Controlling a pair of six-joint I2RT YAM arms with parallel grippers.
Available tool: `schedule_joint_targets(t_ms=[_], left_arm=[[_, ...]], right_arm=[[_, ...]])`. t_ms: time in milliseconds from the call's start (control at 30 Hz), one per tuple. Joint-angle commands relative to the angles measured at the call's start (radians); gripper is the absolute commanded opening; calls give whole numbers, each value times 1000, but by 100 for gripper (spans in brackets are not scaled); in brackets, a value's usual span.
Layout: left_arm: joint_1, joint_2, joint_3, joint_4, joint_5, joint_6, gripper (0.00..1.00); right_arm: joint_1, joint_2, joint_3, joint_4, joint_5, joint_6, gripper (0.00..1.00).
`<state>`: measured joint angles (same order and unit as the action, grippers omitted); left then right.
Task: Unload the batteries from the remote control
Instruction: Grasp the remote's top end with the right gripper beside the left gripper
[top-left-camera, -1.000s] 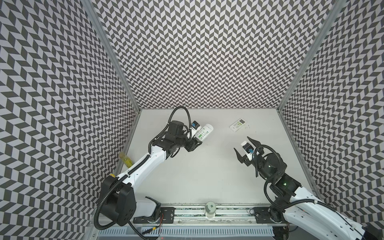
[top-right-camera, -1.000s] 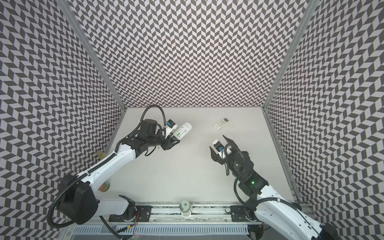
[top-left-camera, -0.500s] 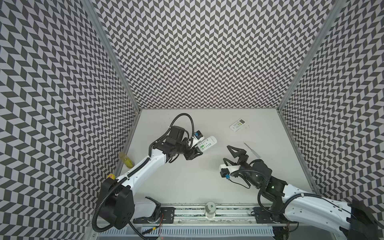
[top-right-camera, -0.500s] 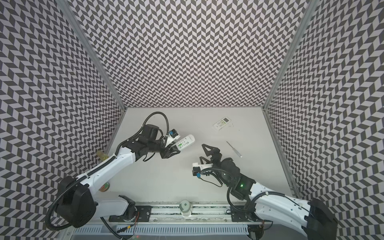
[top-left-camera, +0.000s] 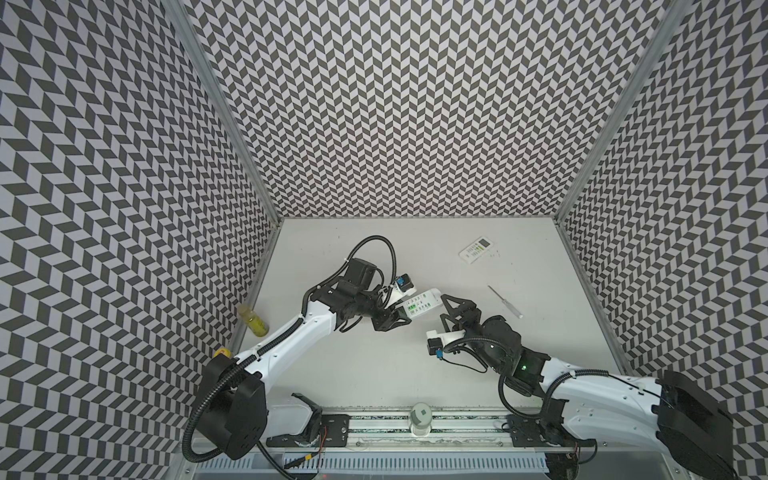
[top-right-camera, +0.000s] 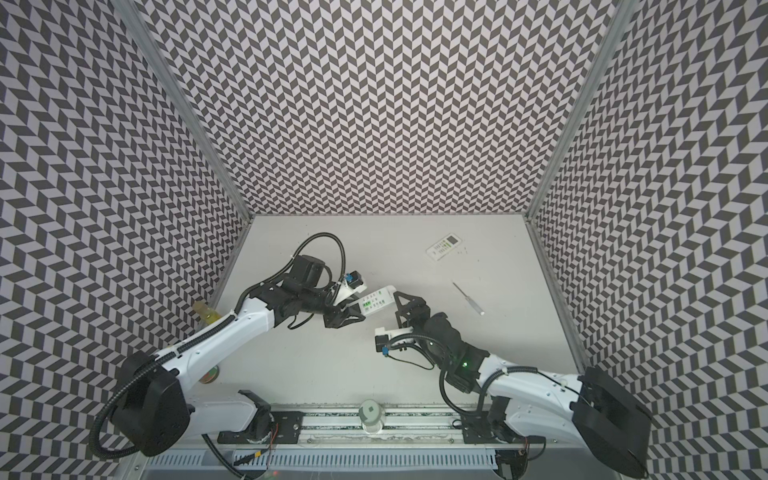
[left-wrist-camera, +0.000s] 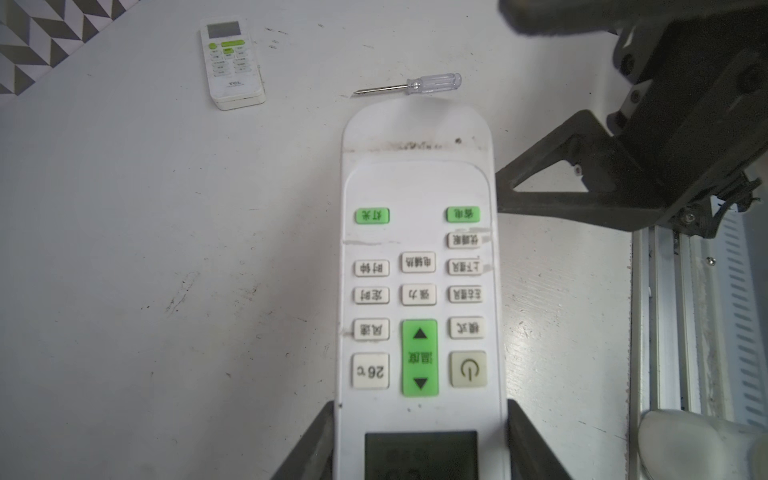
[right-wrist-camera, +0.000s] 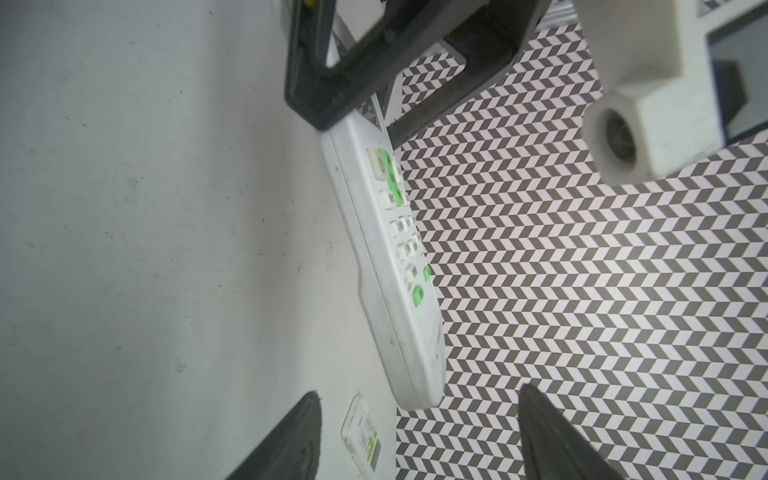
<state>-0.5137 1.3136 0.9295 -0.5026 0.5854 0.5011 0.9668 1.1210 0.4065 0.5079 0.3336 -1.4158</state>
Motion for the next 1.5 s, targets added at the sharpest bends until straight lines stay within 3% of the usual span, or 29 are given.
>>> schedule_joint_targets(t_ms=[0, 267, 467, 600, 700, 800, 833, 867, 1167, 1367, 1467], left_arm=[[-8, -33, -14, 39, 46, -11, 34], [-16, -38, -24, 47, 68, -5, 29], [-16, -35, -32, 57, 65, -4, 30], [-17, -34, -32, 60, 60, -8, 31], [-17, -36, -33, 73, 53, -15, 48], [-10, -39, -27, 85, 41, -25, 74], [-4, -42, -24, 87, 42, -26, 90], [4, -47, -23, 91, 46, -27, 99], [108, -115, 42, -2, 162, 54, 100], [133, -116, 209, -128, 140, 136, 100], [132, -102, 284, -197, 136, 239, 100]], right_arm=[[6, 51, 58, 53, 15, 18, 66], [9, 100, 81, 65, 35, 26, 54], [9, 117, 107, 34, 37, 35, 33], [12, 125, 117, 18, 52, 38, 26], [12, 116, 112, 22, 51, 41, 21], [11, 114, 112, 12, 60, 56, 17], [12, 111, 113, 5, 59, 66, 15], [11, 106, 116, -2, 55, 81, 15], [12, 42, 171, -171, 15, 311, 7], [7, 8, 185, -239, -70, 506, 6], [-9, 6, 206, -271, -143, 617, 3]])
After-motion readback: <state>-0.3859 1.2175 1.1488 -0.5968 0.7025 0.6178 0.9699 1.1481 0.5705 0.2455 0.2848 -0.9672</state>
